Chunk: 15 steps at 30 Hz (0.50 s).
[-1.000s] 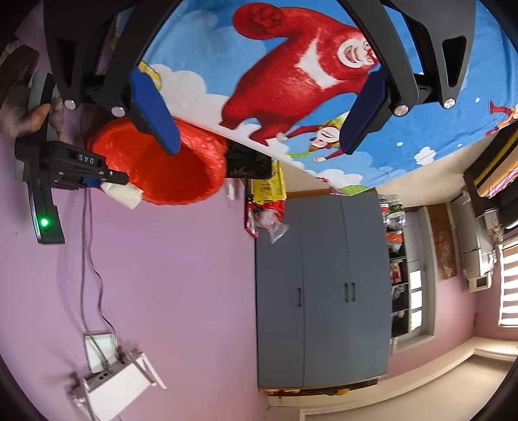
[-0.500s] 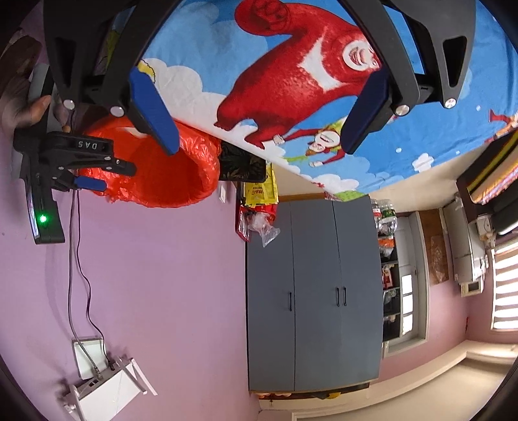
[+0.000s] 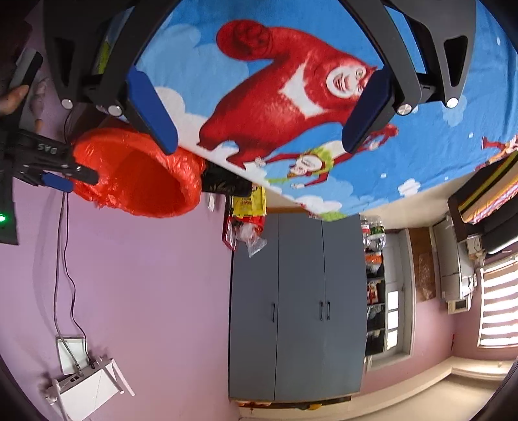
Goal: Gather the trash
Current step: 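Lower the right tool to the floor and grasp the small tan box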
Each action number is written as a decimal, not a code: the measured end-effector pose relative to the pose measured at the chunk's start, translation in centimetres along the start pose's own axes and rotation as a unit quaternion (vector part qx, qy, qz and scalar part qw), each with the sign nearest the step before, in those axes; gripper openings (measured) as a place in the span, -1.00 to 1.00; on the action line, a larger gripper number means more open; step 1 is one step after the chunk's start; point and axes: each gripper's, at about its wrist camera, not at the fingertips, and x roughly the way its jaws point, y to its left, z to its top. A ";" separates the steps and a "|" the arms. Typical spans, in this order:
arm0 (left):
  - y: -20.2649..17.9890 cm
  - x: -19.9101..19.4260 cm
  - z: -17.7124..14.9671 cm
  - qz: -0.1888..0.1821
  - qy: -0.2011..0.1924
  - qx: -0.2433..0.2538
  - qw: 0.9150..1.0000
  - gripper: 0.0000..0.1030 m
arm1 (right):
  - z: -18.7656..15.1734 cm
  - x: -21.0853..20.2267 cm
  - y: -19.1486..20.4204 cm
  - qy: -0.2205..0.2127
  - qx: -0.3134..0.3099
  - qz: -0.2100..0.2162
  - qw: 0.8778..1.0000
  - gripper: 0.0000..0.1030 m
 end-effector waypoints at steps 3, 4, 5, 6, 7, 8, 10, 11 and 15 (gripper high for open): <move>-0.2 -0.1 -0.3 -0.009 0.007 0.000 1.000 0.91 | -1.1 -1.8 -0.4 -0.005 0.021 -0.009 1.000 0.51; -0.4 0.1 -0.4 -0.012 0.005 0.005 1.000 0.91 | -1.9 -2.7 -0.7 -0.007 0.034 -0.014 0.999 0.51; -0.5 0.3 -0.5 -0.014 0.003 0.008 1.000 0.91 | -2.5 -3.3 -1.0 -0.010 0.042 -0.017 0.999 0.53; -0.6 0.6 -0.5 -0.016 0.003 0.008 1.000 0.91 | -3.6 -4.1 -1.3 -0.011 0.054 -0.019 0.998 0.56; -0.6 1.1 -0.5 -0.020 0.004 0.004 1.000 0.91 | -4.4 -4.7 -1.5 -0.010 0.060 -0.019 0.998 0.56; -0.6 1.5 -0.5 -0.022 0.003 0.001 1.000 0.91 | -5.9 -5.4 -1.7 -0.003 0.065 -0.024 0.998 0.56; -0.5 2.2 -0.5 -0.028 -0.002 -0.007 1.000 0.91 | -8.3 -6.2 -1.9 0.015 0.067 -0.030 0.997 0.56; -0.4 2.6 -0.4 -0.031 0.001 -0.012 0.999 0.91 | -9.4 -6.4 -1.8 0.029 0.066 -0.033 0.997 0.56; 0.1 3.3 0.1 -0.045 -0.002 -0.036 0.998 0.91 | -13.4 -7.0 -1.3 0.073 0.065 -0.048 0.994 0.56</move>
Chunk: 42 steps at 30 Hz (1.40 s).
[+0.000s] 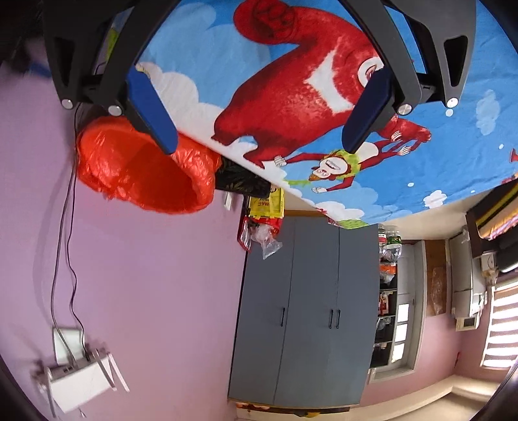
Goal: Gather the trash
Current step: 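Lower the right tool to the floor and grasp the small tan box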
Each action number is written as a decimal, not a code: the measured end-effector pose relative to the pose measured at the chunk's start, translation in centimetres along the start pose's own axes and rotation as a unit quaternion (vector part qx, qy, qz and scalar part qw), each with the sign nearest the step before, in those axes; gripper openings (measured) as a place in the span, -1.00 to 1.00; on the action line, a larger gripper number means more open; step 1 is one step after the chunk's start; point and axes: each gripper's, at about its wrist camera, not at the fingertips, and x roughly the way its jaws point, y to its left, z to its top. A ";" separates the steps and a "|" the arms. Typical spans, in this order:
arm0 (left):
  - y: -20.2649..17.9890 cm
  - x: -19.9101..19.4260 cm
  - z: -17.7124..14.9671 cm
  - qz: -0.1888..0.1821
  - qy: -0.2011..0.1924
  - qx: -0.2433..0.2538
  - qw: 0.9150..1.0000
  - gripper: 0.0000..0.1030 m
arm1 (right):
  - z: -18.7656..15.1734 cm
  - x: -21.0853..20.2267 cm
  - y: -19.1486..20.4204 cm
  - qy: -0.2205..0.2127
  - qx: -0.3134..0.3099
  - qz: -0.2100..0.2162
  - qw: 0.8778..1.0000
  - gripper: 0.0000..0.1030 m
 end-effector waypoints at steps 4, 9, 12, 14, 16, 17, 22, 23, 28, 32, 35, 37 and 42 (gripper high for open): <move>0.1 0.8 0.3 -0.009 0.013 0.015 1.000 0.91 | -4.9 -0.7 -0.7 0.031 0.010 -0.024 0.999 0.56; 1.0 2.8 0.3 -0.019 0.054 0.006 0.998 0.91 | -14.6 2.9 -2.7 0.176 0.047 -0.015 0.983 0.56; 1.4 3.7 0.4 -0.034 0.066 -0.006 0.997 0.91 | -21.0 7.0 -2.2 0.267 0.023 0.016 0.963 0.51; 1.4 4.4 0.4 -0.045 0.077 -0.012 0.996 0.91 | -25.7 10.2 -1.3 0.330 0.014 0.063 0.942 0.49; 1.6 5.4 0.4 -0.039 0.094 -0.024 0.995 0.91 | -30.0 12.8 0.4 0.379 -0.027 0.097 0.920 0.44; 1.8 5.8 0.4 -0.027 0.101 -0.034 0.994 0.91 | -31.7 13.9 1.3 0.397 -0.050 0.111 0.910 0.42; 4.2 5.5 0.4 0.028 0.076 -0.111 0.990 0.88 | -39.4 19.0 4.0 0.475 -0.078 0.169 0.860 0.37; 4.7 5.2 0.4 0.030 0.067 -0.125 0.989 0.88 | -40.6 20.0 4.4 0.485 -0.072 0.174 0.854 0.37; 6.2 4.5 0.3 0.028 0.041 -0.169 0.984 0.88 | -45.6 23.3 6.2 0.530 -0.066 0.192 0.823 0.37; 6.1 4.1 0.5 0.022 0.029 -0.171 0.985 0.88 | -49.2 24.6 9.7 0.556 -0.146 0.216 0.789 0.37; 6.0 4.1 0.5 0.017 0.028 -0.172 0.985 0.88 | -51.5 25.5 11.4 0.574 -0.207 0.214 0.763 0.35; 6.1 4.2 0.5 0.014 0.030 -0.174 0.984 0.88 | -53.1 25.6 12.4 0.578 -0.251 0.214 0.747 0.30; 6.2 4.7 0.4 0.004 0.040 -0.181 0.983 0.88 | -54.7 25.4 12.9 0.581 -0.299 0.203 0.729 -0.12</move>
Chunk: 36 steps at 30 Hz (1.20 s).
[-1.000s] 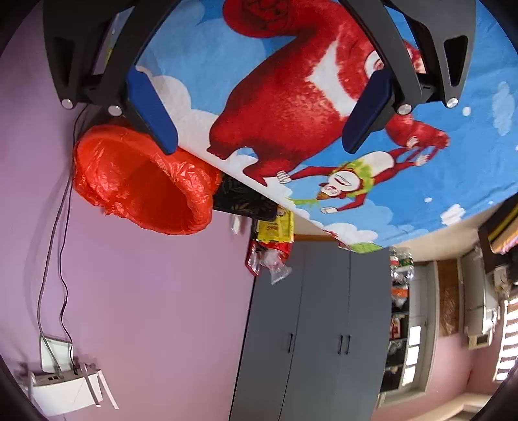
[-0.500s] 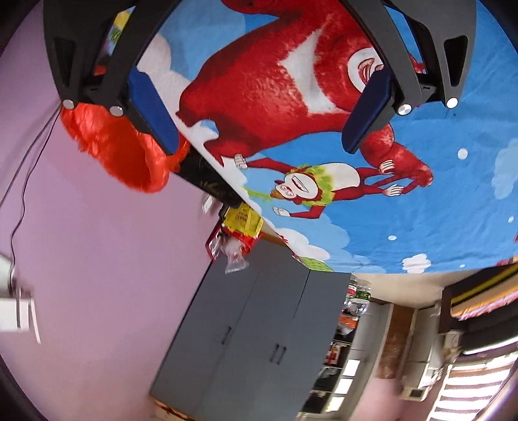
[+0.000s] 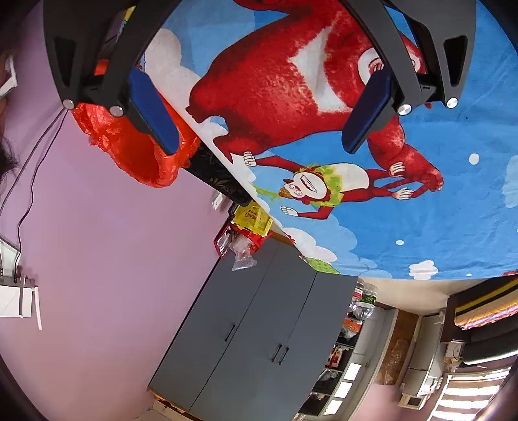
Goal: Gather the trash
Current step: 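Lower the right tool to the floor and grasp the small tan box, then lift the tan box into the red bin and open the right tool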
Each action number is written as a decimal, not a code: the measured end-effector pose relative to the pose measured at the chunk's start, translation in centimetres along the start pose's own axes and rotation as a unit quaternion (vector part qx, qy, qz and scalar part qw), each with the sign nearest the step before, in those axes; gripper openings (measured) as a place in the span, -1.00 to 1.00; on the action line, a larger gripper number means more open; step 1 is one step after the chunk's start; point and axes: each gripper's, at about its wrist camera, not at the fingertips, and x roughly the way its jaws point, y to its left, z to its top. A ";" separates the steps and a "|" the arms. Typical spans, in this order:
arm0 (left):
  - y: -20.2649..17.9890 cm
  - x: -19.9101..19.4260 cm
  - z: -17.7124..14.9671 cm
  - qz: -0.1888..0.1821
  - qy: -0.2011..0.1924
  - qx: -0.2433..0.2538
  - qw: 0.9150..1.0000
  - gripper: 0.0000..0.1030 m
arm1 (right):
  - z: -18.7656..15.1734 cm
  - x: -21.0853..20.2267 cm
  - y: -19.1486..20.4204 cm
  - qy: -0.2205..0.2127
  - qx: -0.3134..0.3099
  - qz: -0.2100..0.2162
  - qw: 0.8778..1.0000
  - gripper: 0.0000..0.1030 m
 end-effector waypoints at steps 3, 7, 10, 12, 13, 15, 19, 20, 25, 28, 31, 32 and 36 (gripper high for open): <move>0.1 0.2 -0.1 -0.004 0.002 0.000 1.000 0.88 | -0.4 -0.5 -0.6 -0.003 0.026 0.012 1.000 -0.52; 0.0 0.2 -0.1 -0.003 -0.003 0.000 1.000 0.88 | -1.6 -3.5 -1.7 -0.040 0.070 0.001 0.997 -0.63; -0.4 -0.2 -0.1 -0.007 -0.014 0.011 1.000 0.88 | -4.5 -8.3 -4.3 -0.108 0.159 0.013 0.981 -0.63; -0.6 -0.6 -0.2 -0.009 -0.022 0.017 1.000 0.88 | -6.9 -12.5 -6.1 -0.167 0.219 0.025 0.961 -0.63; -0.8 -0.7 -0.2 -0.008 -0.027 0.021 0.999 0.88 | -8.2 -14.7 -6.6 -0.193 0.241 0.025 0.951 -0.63; -1.1 -1.1 -0.3 -0.007 -0.036 0.027 0.999 0.88 | -10.8 -19.7 -7.7 -0.242 0.275 0.012 0.930 -0.63; -1.6 -2.1 -0.4 -0.004 -0.058 0.043 0.997 0.88 | -14.5 -28.3 -8.7 -0.321 0.313 -0.014 0.894 -0.62; -1.8 -2.4 -0.5 -0.002 -0.064 0.049 0.997 0.88 | -15.4 -31.2 -9.1 -0.347 0.321 -0.020 0.881 -0.62; -3.1 -5.9 -1.4 -0.005 -0.069 0.073 0.995 0.90 | -18.6 -41.5 -7.7 -0.449 0.318 -0.041 0.834 -0.62; -4.1 -9.2 -1.8 -0.008 -0.085 0.101 0.991 0.90 | -19.2 -49.4 -4.9 -0.514 0.284 -0.067 0.806 -0.62; -5.3 -12.1 -2.1 -0.006 -0.101 0.154 0.983 0.91 | -18.7 -56.1 -3.0 -0.565 0.245 -0.098 0.782 -0.62; -5.5 -12.7 -2.2 -0.004 -0.101 0.166 0.981 0.91 | -18.5 -57.7 -2.8 -0.575 0.235 -0.107 0.776 -0.62; -5.7 -15.2 -2.6 0.006 -0.093 0.208 0.974 0.91 | -17.1 -65.6 -1.6 -0.620 0.201 -0.147 0.744 -0.62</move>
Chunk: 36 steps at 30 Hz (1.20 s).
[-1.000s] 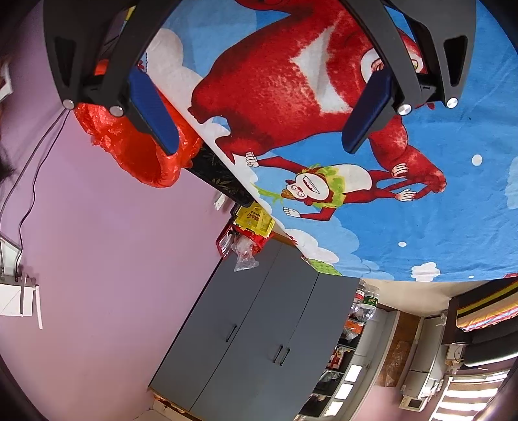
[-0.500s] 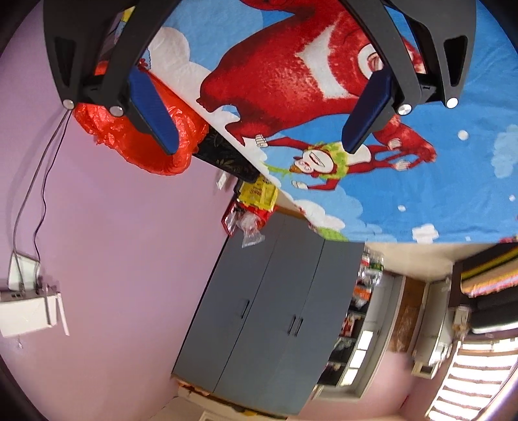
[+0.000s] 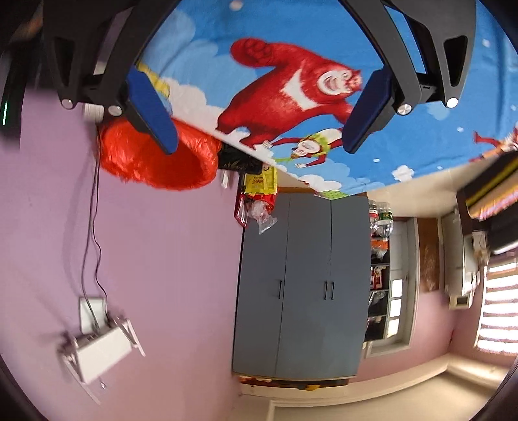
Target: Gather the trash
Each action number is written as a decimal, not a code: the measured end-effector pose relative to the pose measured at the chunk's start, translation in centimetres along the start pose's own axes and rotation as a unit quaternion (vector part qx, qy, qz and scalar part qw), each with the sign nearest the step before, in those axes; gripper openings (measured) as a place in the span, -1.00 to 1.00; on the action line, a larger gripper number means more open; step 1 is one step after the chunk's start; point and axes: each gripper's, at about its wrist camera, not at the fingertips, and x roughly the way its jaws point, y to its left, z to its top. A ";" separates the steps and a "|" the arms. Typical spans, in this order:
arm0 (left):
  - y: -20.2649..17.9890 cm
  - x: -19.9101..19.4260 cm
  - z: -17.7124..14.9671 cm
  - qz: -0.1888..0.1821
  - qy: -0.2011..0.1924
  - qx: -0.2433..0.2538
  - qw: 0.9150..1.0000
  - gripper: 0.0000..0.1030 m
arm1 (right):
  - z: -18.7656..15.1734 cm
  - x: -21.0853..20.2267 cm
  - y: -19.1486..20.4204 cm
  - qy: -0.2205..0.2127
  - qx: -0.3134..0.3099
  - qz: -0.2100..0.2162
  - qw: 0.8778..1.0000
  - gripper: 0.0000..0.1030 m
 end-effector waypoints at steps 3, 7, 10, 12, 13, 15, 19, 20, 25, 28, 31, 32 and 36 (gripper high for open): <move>0.4 -1.1 -0.3 0.003 0.001 0.006 1.000 0.91 | 4.8 0.8 1.0 -0.026 -0.026 -0.010 0.999 -0.62; 0.7 -2.3 -0.6 0.009 0.005 0.003 1.000 0.91 | 9.3 3.4 0.5 -0.040 -0.035 -0.046 0.998 -0.62; 0.8 -2.5 -0.5 0.007 0.006 0.003 1.000 0.91 | 11.7 5.7 -0.3 -0.043 -0.039 -0.062 0.996 -0.61; 0.7 -2.8 -0.2 0.009 0.004 0.007 1.000 0.91 | 12.7 7.0 -0.4 -0.043 -0.041 -0.093 0.994 -0.58; 0.6 -2.8 -0.1 0.010 0.003 0.007 1.000 0.91 | 13.4 8.0 -0.7 -0.039 -0.044 -0.110 0.992 -0.45; 0.5 -2.9 0.2 0.014 0.002 0.010 1.000 0.91 | 13.3 8.8 -1.6 -0.040 -0.050 -0.131 0.989 0.67; -0.4 -3.1 0.4 0.020 0.002 0.038 0.999 0.91 | 14.1 7.4 -2.0 -0.063 -0.053 -0.147 0.986 0.58; -0.7 -3.1 0.5 0.023 0.000 0.047 0.999 0.91 | 14.2 6.4 -1.8 -0.072 -0.054 -0.145 0.985 0.58; -2.7 -2.8 1.7 0.025 -0.007 0.090 0.996 0.91 | 13.9 1.5 -1.3 -0.108 -0.045 -0.119 0.986 0.58; -3.3 -2.2 3.0 0.015 -0.008 0.087 0.996 0.91 | 13.3 -2.1 0.1 -0.121 -0.055 -0.107 0.985 0.65; -3.3 -1.6 4.7 0.001 -0.005 0.063 0.998 0.91 | 12.5 -5.1 1.4 -0.129 -0.057 -0.101 0.985 0.66; -3.4 -1.4 5.1 -0.004 -0.003 0.058 0.998 0.91 | 12.1 -6.0 1.9 -0.128 -0.060 -0.103 0.985 0.66; -3.9 -1.1 6.2 -0.035 0.015 0.042 0.998 0.91 | 10.9 -9.4 2.7 -0.118 -0.057 -0.105 0.986 0.66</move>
